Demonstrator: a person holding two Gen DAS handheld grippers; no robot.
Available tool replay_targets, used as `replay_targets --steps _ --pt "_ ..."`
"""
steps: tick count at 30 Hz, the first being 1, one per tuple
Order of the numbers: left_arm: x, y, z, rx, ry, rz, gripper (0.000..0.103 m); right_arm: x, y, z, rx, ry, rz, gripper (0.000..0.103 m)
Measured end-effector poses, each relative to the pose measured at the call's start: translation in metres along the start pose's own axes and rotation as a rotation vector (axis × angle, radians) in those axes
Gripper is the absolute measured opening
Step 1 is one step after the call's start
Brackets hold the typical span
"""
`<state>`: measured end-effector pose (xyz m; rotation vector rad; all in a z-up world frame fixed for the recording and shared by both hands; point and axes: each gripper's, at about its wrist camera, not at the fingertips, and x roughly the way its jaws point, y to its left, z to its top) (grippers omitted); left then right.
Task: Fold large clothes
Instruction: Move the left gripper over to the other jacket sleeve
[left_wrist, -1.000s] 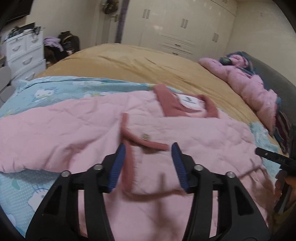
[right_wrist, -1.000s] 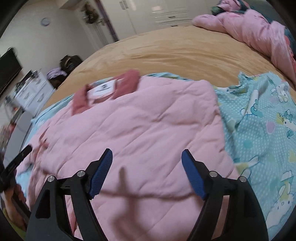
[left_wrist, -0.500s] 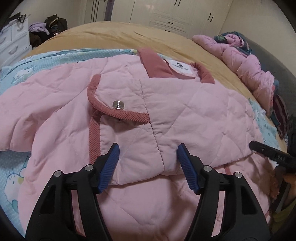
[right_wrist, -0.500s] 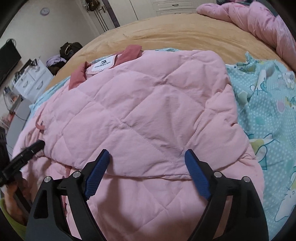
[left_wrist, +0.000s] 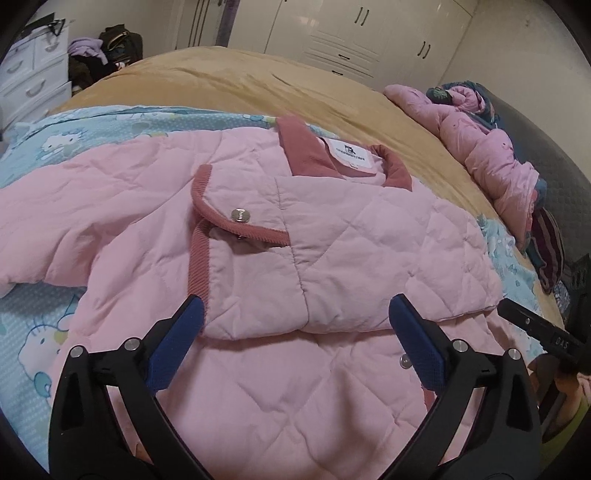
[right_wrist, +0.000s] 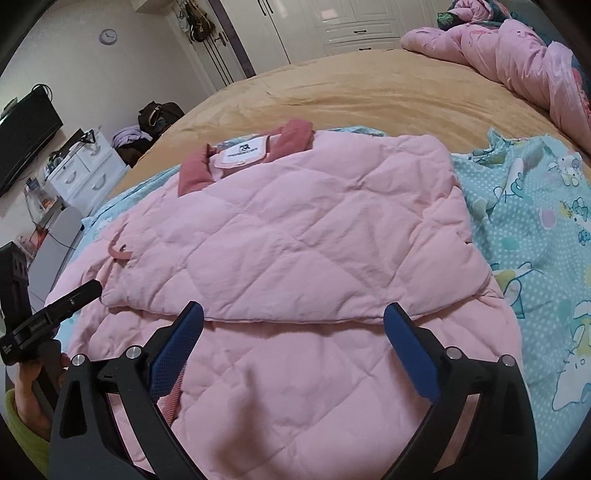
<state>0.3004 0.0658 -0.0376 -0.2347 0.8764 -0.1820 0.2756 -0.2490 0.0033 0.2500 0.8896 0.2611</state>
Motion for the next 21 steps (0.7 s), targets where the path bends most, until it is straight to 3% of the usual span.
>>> replay_targets --steps 7,12,18,21 --pt "-0.019 0.009 0.003 -0.036 -0.039 0.020 0.094 -0.020 0.022 0.004 -0.036 -0.038 0.024 0.097" --pt "-0.041 0.016 0.009 -0.029 -0.106 0.073 0.094 -0.034 0.043 0.008 -0.057 -0.074 0.041 0.097" --pt "-0.068 0.045 0.013 -0.090 -0.168 0.121 0.094 -0.048 0.071 0.013 -0.085 -0.124 0.067 0.097" --pt "-0.079 0.066 0.013 -0.132 -0.198 0.181 0.094 -0.050 0.088 0.014 -0.103 -0.134 0.084 0.097"
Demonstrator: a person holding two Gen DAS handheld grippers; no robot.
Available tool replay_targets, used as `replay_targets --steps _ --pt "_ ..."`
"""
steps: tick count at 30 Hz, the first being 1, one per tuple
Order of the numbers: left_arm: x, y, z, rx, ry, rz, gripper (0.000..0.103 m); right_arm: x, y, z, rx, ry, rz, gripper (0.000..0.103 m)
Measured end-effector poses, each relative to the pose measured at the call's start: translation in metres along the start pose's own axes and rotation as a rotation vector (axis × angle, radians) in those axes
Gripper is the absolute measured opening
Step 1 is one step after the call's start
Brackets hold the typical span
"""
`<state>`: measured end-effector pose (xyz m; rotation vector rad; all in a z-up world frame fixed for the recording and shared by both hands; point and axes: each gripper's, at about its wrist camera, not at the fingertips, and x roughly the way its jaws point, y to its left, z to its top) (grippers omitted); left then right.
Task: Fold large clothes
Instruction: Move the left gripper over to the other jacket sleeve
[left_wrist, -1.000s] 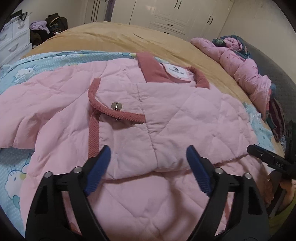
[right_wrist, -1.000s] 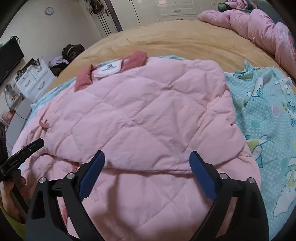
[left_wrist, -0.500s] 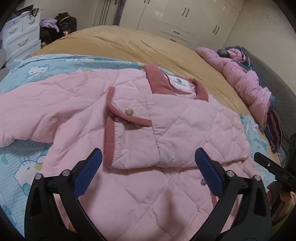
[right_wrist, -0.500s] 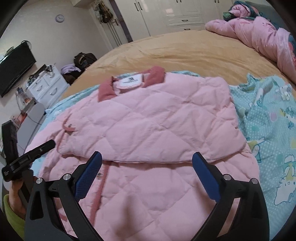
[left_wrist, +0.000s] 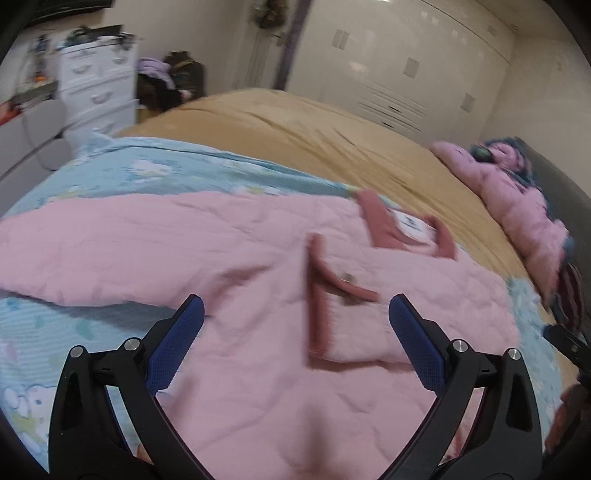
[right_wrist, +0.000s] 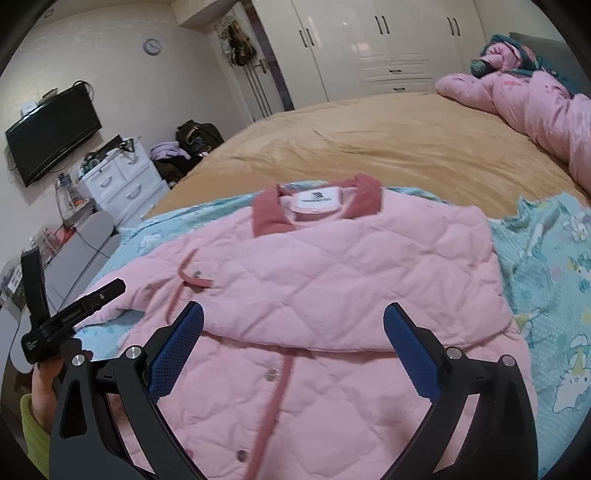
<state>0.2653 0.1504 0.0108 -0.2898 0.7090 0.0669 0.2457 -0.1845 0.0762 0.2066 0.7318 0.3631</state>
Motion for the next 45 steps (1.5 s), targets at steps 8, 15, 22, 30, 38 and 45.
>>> replay_targets --steps 8,15,22,30,38,45 --pt "-0.011 0.053 0.009 -0.137 -0.045 0.074 0.094 0.013 0.047 0.009 -0.045 0.002 0.057 0.097" --pt "-0.021 0.080 0.013 -0.194 -0.075 0.127 0.094 0.032 0.097 0.016 -0.104 0.011 0.119 0.097" --pt "-0.020 0.101 0.014 -0.231 -0.070 0.159 0.094 0.056 0.150 0.021 -0.170 0.033 0.176 0.097" --pt "-0.013 0.143 0.010 -0.339 -0.043 0.209 0.094 0.081 0.190 0.020 -0.212 0.060 0.218 0.097" --pt "-0.014 0.183 0.007 -0.414 -0.041 0.271 0.094 0.103 0.212 0.016 -0.245 0.110 0.241 0.097" --pt "-0.011 0.217 0.000 -0.476 -0.035 0.302 0.094 0.120 0.225 0.014 -0.261 0.142 0.256 0.097"
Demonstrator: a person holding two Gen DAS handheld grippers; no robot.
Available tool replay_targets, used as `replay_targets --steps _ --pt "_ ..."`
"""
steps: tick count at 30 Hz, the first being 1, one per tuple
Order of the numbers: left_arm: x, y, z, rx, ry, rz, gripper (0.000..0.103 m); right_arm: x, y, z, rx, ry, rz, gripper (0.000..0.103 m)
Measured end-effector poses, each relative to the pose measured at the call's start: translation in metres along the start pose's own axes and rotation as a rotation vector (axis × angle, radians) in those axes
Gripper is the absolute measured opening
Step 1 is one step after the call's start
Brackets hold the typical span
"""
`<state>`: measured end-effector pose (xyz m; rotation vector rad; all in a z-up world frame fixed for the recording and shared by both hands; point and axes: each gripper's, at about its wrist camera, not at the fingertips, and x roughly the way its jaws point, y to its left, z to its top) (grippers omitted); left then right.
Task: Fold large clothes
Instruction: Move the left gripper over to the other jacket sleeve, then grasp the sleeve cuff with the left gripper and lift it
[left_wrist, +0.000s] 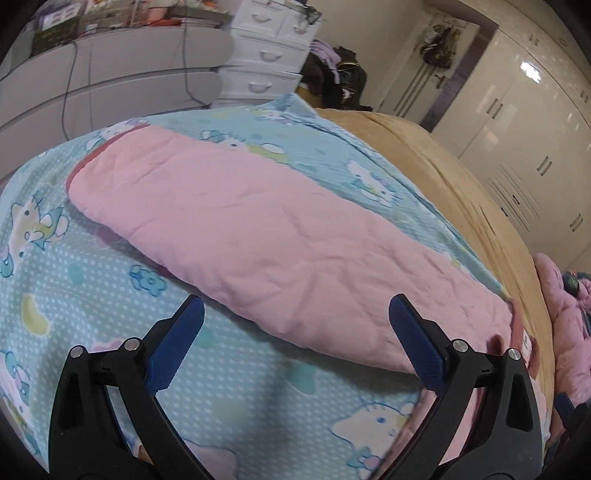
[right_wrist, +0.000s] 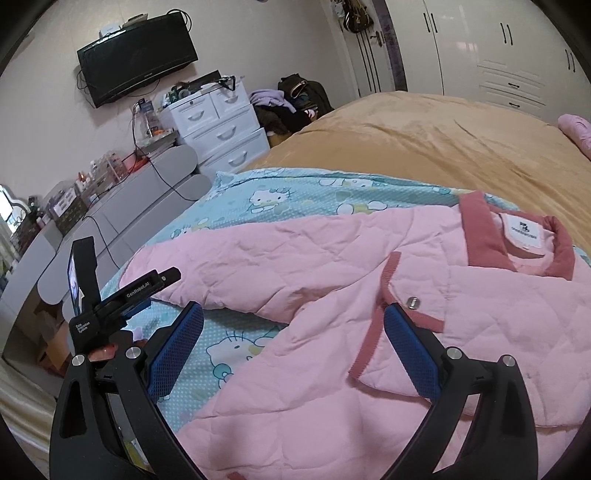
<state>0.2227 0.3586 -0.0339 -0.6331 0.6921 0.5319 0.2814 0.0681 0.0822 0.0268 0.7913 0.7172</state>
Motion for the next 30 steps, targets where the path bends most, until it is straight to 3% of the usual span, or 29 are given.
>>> replay_targets --steps 10,20,22,23,24,26,30 --pt "0.039 0.051 0.017 -0.154 0.030 0.030 0.094 0.039 0.004 -0.004 0.012 0.059 0.030 0.097" --pt "0.057 0.059 0.033 -0.232 -0.053 0.027 0.094 0.046 0.002 -0.011 0.029 0.089 0.061 0.097" --pt "0.059 0.062 0.038 -0.219 -0.071 0.029 0.075 0.040 -0.001 -0.012 0.036 0.083 0.062 0.097" --pt "0.058 0.063 0.039 -0.215 -0.081 0.019 0.045 0.037 -0.003 -0.013 0.038 0.079 0.060 0.097" --pt "0.057 0.065 0.040 -0.218 -0.082 -0.005 0.034 0.035 -0.005 -0.015 0.041 0.075 0.059 0.097" --pt "0.051 0.065 0.041 -0.207 -0.087 -0.042 0.021 0.028 -0.009 -0.018 0.055 0.065 0.056 0.097" --pt "0.020 0.049 0.050 -0.135 -0.158 -0.083 0.016 0.015 -0.020 -0.026 0.098 0.049 0.056 0.097"
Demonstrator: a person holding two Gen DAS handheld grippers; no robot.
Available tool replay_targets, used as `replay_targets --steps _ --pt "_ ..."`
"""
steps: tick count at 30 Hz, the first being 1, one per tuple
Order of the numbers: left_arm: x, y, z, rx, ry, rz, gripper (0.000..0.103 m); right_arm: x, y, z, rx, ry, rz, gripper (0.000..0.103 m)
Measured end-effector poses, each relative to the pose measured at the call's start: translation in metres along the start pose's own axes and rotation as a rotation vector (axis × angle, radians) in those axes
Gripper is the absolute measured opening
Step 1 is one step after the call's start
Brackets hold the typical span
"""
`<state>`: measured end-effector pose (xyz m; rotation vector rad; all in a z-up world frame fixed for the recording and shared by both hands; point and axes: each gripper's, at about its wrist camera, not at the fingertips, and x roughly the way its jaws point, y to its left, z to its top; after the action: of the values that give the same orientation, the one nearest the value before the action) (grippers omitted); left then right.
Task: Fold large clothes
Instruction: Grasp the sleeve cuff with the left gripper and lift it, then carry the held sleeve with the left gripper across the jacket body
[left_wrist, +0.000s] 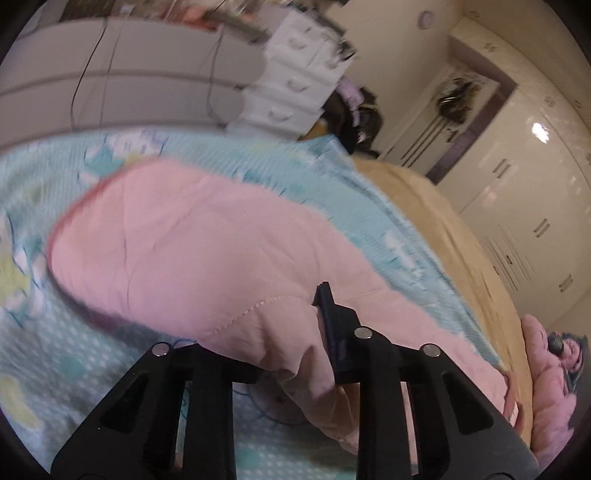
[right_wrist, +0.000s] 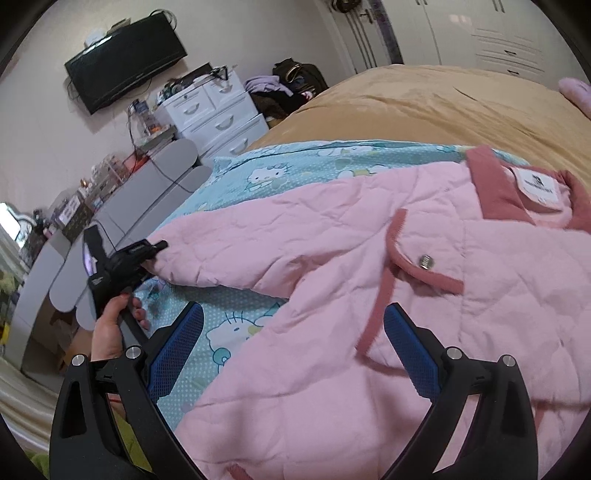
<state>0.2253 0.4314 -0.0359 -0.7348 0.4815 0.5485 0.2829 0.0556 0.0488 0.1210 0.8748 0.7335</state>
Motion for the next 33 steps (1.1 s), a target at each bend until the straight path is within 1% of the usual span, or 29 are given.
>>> replay_targets --steps 5,7,13,19,25,29,33 --pt "-0.038 -0.020 0.007 0.044 -0.078 -0.072 0.015 -0.021 -0.012 -0.008 0.036 -0.013 -0.009 0.097" --pt "-0.048 -0.026 0.005 0.061 -0.099 -0.085 0.015 -0.032 -0.017 -0.010 0.048 -0.027 -0.015 0.097" --pt "-0.086 -0.047 -0.004 0.098 -0.159 -0.123 0.015 -0.071 -0.038 -0.021 0.096 -0.073 -0.033 0.097" --pt "-0.124 -0.080 -0.021 0.151 -0.222 -0.166 0.014 -0.109 -0.070 -0.035 0.136 -0.101 -0.083 0.097" --pt "-0.151 -0.115 -0.036 0.219 -0.262 -0.203 0.014 -0.145 -0.110 -0.052 0.211 -0.136 -0.112 0.097" --pt "-0.161 -0.136 -0.047 0.261 -0.259 -0.218 0.014 -0.164 -0.130 -0.064 0.254 -0.155 -0.122 0.097" --pt "-0.174 -0.164 -0.058 0.334 -0.265 -0.243 0.014 -0.178 -0.143 -0.072 0.284 -0.175 -0.119 0.097"
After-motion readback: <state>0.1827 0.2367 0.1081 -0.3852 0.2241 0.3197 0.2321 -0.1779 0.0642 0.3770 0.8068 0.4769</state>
